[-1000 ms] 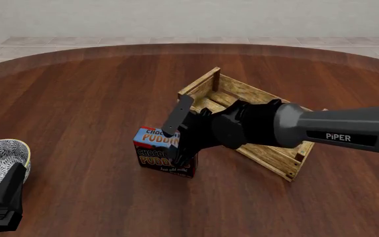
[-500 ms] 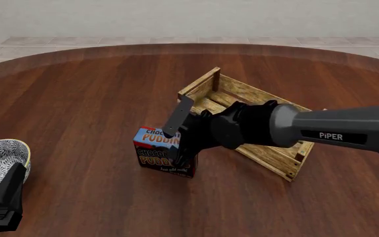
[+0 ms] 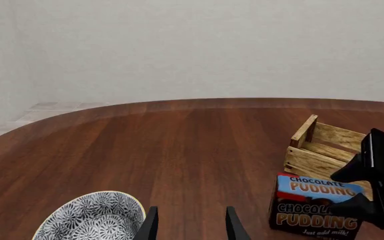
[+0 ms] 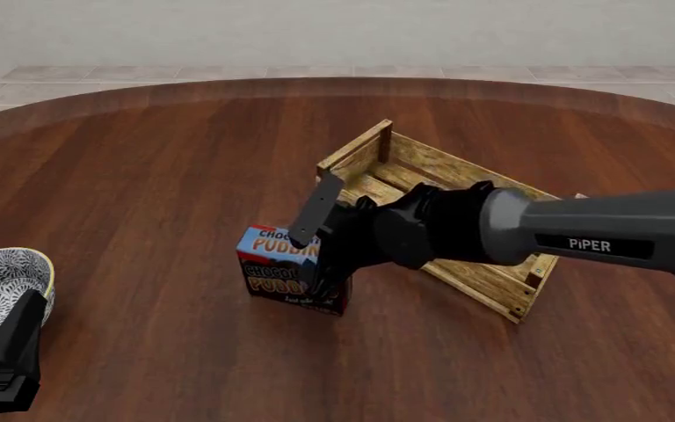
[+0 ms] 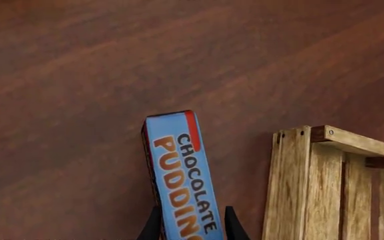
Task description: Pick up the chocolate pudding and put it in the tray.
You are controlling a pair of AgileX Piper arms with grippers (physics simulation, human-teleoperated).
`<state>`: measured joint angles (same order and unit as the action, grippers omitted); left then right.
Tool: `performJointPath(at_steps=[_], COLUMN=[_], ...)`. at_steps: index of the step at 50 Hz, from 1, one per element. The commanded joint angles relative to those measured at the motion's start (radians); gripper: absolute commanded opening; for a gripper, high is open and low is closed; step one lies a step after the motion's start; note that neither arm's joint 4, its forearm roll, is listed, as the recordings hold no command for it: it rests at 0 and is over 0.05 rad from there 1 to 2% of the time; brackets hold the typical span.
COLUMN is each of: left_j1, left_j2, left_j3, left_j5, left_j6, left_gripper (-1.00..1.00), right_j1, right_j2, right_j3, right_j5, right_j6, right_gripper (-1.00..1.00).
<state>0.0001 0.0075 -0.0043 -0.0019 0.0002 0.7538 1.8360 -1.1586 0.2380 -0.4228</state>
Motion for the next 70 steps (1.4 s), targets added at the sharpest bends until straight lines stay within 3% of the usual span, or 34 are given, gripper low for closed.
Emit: performJointPath(at_steps=[1, 22, 40, 54, 70], left_j1=[0.0, 0.0, 0.0, 0.0, 0.0], left_j2=[0.0, 0.0, 0.0, 0.0, 0.0], left_j3=[0.0, 0.0, 0.0, 0.0, 0.0], left_j5=[0.0, 0.0, 0.0, 0.0, 0.0], left_j6=[0.0, 0.0, 0.0, 0.0, 0.0], left_gripper=[1.0, 1.0, 1.0, 1.0, 1.0], right_j1=[0.004, -0.028, -0.087, -0.189, -0.307], right_j2=[-0.017, -0.156, -0.271, -0.296, -0.28], right_j3=[0.006, -0.02, -0.092, -0.148, -0.171], right_j5=[0.001, 0.08, 0.209, 0.259, 0.253], right_j6=[0.006, -0.04, -0.11, -0.152, -0.184], right_gripper=[-1.0, -1.0, -1.0, -1.0, -1.0])
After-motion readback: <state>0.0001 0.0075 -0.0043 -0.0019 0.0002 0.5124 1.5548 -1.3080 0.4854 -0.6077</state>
